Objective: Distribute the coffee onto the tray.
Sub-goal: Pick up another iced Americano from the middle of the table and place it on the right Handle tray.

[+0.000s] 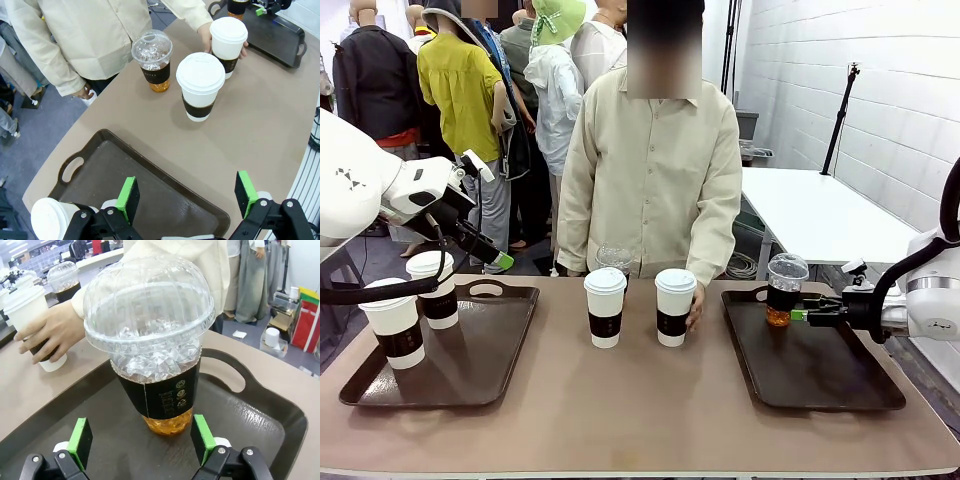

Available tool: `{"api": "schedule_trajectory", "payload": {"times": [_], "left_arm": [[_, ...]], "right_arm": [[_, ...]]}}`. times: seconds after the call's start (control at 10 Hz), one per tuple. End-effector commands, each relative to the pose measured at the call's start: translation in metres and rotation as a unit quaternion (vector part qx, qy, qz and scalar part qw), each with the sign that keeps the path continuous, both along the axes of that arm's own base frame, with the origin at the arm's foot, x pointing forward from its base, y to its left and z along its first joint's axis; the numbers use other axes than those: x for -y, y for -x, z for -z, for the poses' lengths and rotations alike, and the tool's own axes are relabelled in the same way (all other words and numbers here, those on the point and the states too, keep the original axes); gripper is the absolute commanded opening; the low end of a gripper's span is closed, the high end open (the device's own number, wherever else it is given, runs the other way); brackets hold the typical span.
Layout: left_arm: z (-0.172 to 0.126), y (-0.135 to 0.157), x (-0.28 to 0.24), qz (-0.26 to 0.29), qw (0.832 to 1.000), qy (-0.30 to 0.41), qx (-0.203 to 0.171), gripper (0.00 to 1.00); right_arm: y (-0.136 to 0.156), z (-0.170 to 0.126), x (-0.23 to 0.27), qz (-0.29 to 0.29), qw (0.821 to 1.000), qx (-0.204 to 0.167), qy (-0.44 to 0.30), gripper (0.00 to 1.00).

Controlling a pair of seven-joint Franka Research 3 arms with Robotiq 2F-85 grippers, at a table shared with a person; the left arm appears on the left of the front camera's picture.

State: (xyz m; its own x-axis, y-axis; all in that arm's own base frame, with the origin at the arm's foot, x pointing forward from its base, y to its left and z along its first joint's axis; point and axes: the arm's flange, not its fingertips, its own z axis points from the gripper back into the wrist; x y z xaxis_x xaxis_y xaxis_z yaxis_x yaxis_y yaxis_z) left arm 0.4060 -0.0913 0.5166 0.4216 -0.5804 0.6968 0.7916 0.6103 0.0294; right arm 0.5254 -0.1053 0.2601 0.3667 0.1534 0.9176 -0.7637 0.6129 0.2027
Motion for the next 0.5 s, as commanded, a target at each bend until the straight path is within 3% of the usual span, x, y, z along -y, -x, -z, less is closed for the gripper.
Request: {"api": "schedule_trajectory", "payload": {"times": [0.0, 0.4], "left_arm": [[0.002, -0.001, -0.002, 0.003, 1.0, 0.009, -0.002, 1.0], [0.002, -0.001, -0.002, 0.003, 1.0, 0.009, -0.002, 1.0]], "right_arm": [[0.011, -0.004, 0.002, 0.0, 1.0, 0.001, -0.001, 1.0], [0.037, -0.008, 0.002, -0.009, 1.0, -0.014, 0.003, 1.0]]}}
